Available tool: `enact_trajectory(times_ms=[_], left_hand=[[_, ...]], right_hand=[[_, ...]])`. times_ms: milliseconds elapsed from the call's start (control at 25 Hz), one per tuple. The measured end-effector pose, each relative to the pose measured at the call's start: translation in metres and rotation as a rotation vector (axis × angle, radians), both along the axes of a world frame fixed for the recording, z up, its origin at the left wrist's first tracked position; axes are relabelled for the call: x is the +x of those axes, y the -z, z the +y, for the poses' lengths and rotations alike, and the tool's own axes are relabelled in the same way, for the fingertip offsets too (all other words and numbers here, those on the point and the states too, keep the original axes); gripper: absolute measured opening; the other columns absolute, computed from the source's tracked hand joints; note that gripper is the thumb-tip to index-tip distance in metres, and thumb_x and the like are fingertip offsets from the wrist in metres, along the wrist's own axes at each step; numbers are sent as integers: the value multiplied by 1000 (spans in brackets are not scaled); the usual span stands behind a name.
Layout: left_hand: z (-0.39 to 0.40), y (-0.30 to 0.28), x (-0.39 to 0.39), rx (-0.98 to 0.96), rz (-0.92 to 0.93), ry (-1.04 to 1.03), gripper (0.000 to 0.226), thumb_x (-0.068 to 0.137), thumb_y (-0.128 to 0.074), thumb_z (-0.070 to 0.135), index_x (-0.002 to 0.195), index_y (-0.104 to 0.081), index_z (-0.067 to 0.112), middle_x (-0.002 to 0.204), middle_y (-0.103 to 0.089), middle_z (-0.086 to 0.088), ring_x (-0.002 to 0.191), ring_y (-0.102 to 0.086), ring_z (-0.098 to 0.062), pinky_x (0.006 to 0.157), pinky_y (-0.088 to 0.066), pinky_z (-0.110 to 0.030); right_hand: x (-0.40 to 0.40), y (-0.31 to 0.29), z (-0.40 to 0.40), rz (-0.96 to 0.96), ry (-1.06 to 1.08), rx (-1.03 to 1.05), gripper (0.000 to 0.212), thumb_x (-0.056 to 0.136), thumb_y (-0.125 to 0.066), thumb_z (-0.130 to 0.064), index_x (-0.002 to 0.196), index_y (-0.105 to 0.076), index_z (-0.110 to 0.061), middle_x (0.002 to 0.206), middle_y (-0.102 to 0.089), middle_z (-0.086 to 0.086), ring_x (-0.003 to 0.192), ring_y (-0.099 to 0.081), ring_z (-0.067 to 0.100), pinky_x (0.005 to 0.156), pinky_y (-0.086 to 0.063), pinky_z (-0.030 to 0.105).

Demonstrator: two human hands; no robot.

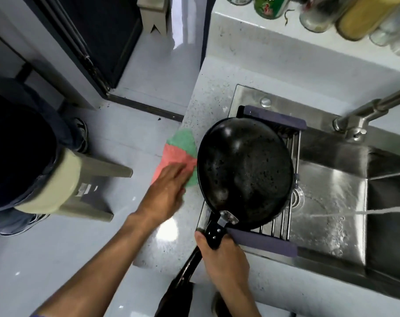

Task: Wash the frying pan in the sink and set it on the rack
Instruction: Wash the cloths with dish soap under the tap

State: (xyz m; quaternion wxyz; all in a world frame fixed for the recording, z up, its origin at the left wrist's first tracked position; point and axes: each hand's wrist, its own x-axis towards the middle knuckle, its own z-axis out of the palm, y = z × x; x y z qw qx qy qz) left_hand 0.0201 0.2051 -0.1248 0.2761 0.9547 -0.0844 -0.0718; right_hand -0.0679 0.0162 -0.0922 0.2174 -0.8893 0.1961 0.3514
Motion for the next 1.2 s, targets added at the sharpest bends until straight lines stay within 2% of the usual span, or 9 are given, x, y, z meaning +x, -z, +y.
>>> enact_trajectory(times_ms=[120,280,360,440,560,720,920,1080,1200], left_hand=[[11,0,13,-91,14,57,54,84,-55,-3,136,-54,12,145,-44,-8,134,-40,-25,111,-36,-37],[-1,-18,111,-129,124,202,54,92,-51,-1,144,-45,13,153,-35,-4,141,-31,-17,115,-24,-20],[-8,-26,140,-174,163,75,44,96,-50,6,139,-51,14,149,-42,0,135,-38,-12,107,-23,-8],[-12,-31,148,-193,78,-235,36,92,-54,6,124,-64,17,132,-56,3,120,-53,-13,103,-36,-18],[-26,-40,139,-194,-1,-445,24,85,-61,4,99,-71,21,94,-62,10,90,-61,-13,82,-43,-13],[-40,-39,157,-126,101,-379,10,85,-66,16,81,-68,25,73,-67,13,69,-63,-13,65,-45,-22],[-61,-32,189,-95,154,-360,15,84,-65,11,81,-70,26,74,-67,11,70,-64,-14,72,-47,-23],[-69,-34,217,-128,269,-188,28,83,-59,-2,78,-70,23,69,-66,13,61,-56,5,68,-44,-18],[-75,-37,253,-25,253,-44,16,79,-65,2,79,-72,17,75,-70,11,69,-62,1,70,-47,-20]], right_hand=[[19,-23,-12,-56,-67,-43,68,78,-28,-87,72,-60,-26,80,-67,-8,88,-66,20,76,-51,31],[71,-50,-15,-572,-233,119,47,91,-34,-59,65,-45,-22,56,-58,-4,57,-58,20,56,-44,35],[121,-57,-9,-879,-314,224,35,95,-49,-37,64,-48,-20,57,-55,-2,57,-53,21,55,-39,37],[188,-56,-5,-1068,-372,250,31,94,-56,-24,65,-55,-12,62,-57,4,65,-54,25,59,-41,38],[287,-41,14,-717,-633,434,26,101,-51,-24,95,-71,-8,102,-71,6,103,-62,28,85,-48,39],[358,-11,34,-154,-1001,473,46,108,-28,-41,147,-47,-25,161,-31,-5,148,-27,13,121,-20,33],[408,11,-8,-490,-910,-83,49,101,-38,-31,145,-44,-10,155,-37,10,144,-33,28,117,-20,38],[411,14,-10,-316,-1090,303,53,108,-30,-30,158,-20,-17,168,-6,0,154,2,18,120,2,29],[432,21,-14,-341,-932,159,59,107,-20,-44,160,-6,-22,168,7,-5,153,12,14,121,7,37]])
